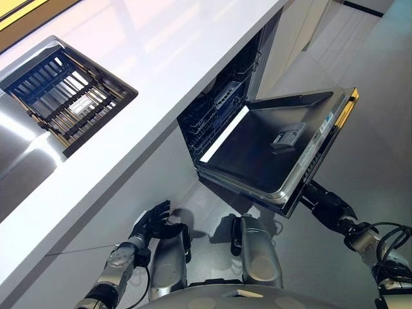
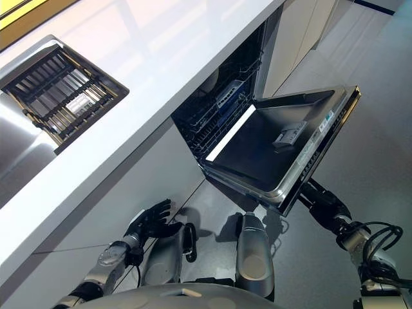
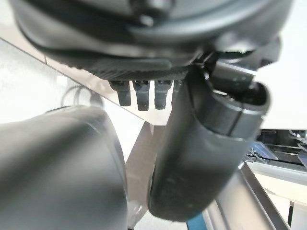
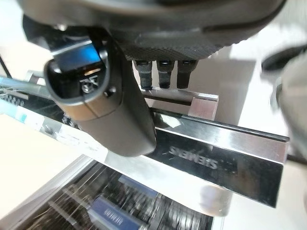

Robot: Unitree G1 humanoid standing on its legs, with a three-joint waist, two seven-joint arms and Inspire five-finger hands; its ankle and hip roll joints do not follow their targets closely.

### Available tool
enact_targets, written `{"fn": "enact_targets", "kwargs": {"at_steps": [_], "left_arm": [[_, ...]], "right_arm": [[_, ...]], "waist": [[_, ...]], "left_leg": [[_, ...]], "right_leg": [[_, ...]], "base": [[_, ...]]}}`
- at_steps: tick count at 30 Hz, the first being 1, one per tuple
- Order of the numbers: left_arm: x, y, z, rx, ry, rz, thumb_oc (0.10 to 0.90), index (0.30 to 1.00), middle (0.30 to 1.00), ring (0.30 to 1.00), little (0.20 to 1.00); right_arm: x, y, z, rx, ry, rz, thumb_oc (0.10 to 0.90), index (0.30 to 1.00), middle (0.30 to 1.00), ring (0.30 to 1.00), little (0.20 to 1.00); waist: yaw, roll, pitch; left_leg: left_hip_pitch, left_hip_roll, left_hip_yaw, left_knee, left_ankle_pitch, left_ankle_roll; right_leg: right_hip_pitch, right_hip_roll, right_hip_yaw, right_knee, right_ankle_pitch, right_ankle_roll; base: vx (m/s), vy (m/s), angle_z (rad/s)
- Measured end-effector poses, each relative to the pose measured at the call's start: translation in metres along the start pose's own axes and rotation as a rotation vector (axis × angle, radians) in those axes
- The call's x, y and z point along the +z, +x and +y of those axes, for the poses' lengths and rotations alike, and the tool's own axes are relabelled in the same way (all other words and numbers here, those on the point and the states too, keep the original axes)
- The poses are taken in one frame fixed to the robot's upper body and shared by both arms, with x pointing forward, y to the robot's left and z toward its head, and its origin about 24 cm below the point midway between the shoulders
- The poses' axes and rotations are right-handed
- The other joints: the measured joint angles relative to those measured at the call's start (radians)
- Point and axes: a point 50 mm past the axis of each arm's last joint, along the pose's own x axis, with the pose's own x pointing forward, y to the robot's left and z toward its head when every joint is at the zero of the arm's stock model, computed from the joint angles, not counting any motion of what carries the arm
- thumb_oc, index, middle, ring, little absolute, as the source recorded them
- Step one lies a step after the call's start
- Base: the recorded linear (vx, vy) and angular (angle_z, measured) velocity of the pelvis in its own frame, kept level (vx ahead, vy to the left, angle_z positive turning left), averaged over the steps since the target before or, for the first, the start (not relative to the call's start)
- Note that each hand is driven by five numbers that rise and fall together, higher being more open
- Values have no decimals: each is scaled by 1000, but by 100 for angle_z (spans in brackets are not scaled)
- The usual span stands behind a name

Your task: Pick up plates and place into dishwasher.

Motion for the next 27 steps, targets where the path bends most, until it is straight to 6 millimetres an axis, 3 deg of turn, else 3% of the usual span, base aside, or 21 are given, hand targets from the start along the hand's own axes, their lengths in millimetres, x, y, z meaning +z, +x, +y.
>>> {"fn": "enact_targets", "kwargs": {"at_steps": [3, 6, 9, 10, 12, 13, 14, 15, 16, 18, 22, 27], "left_arm": [[-1, 0, 0, -5, 2, 4, 800, 900, 900, 900, 900], [0, 0, 1, -10, 7, 4, 800, 900, 900, 900, 900], [3, 1, 2, -14, 13, -3, 800, 900, 900, 900, 900], [3, 1, 1, -18, 16, -4, 800, 900, 900, 900, 900], [2, 1, -1, -30, 24, 2, 800, 900, 900, 900, 900], [0, 1, -4, -38, 25, 7, 800, 900, 900, 900, 900], [-3, -1, -4, -40, 27, 15, 800, 900, 900, 900, 900], [1, 1, -3, -39, 33, 6, 800, 900, 900, 900, 900], [3, 3, -6, -48, 33, -2, 800, 900, 900, 900, 900], [2, 2, -6, -47, 32, 0, 800, 900, 900, 900, 900], [3, 3, -7, -51, 29, -5, 800, 900, 900, 900, 900], [3, 3, -6, -48, 31, -3, 800, 900, 900, 900, 900]], "right_arm": [[0, 2, 10, 104, 93, -18, 800, 900, 900, 900, 900], [-2, 11, 35, 249, 189, -57, 800, 900, 900, 900, 900], [-6, 20, 68, 403, 309, -124, 800, 900, 900, 900, 900], [-6, 24, 78, 445, 346, -143, 800, 900, 900, 900, 900], [-4, 34, 109, 570, 440, -189, 800, 900, 900, 900, 900], [4, 35, 134, 708, 487, -234, 800, 900, 900, 900, 900], [13, 34, 152, 812, 511, -270, 800, 900, 900, 900, 900], [26, 31, 176, 948, 541, -324, 800, 900, 900, 900, 900], [47, 29, 203, 1085, 533, -375, 800, 900, 900, 900, 900], [69, 29, 233, 1192, 538, -433, 800, 900, 900, 900, 900], [86, 27, 247, 1242, 533, -468, 800, 900, 900, 900, 900], [78, 38, 229, 1148, 567, -460, 800, 900, 900, 900, 900]], "waist": [[10, -1, 0], [19, -1, 0], [40, -1, 0], [44, -1, 0], [58, 5, 0], [69, 22, -6], [77, 30, -4], [83, 18, -10], [81, 20, -8], [95, 29, -11], [129, 28, -12], [126, 27, -12]], "left_leg": [[0, 7, -13, 1, 3, -5], [1, 6, -48, -20, 19, -14], [3, -1, -64, -53, 29, 3], [-1, -10, -57, -14, 22, 13], [3, -37, 11, 96, -11, 55], [22, -53, 39, 88, -32, 77], [28, -60, 29, 55, -59, 68], [19, -86, 23, 51, -50, 72], [18, -101, 22, 51, -41, 74], [25, -95, 31, 42, -22, 68], [26, -97, 34, 36, -12, 76], [27, -98, 44, 39, -16, 81]], "right_leg": [[2, -3, -28, -1, 3, -5], [9, 0, -56, -15, 5, -1], [11, -5, -79, -37, 6, 0], [15, -17, -94, -39, 6, 0], [35, -36, -125, -37, 8, -3], [33, -32, -134, -30, 8, -2], [25, -19, -115, 5, 2, 11], [23, -20, -42, 69, -11, 14], [46, -17, -1, 59, -68, 1], [56, -19, -2, 56, -72, -5], [69, -20, 5, 55, -73, -2], [70, -22, 13, 53, -71, 4]], "base": [[34, -21, -12], [27, -6, -5], [37, 22, 16], [31, 28, 24], [28, 28, 12], [33, 31, 5], [41, 36, 28], [39, 30, 59], [38, 35, 68], [29, 35, 51], [6, 18, 22], [-15, 13, -1]]}}
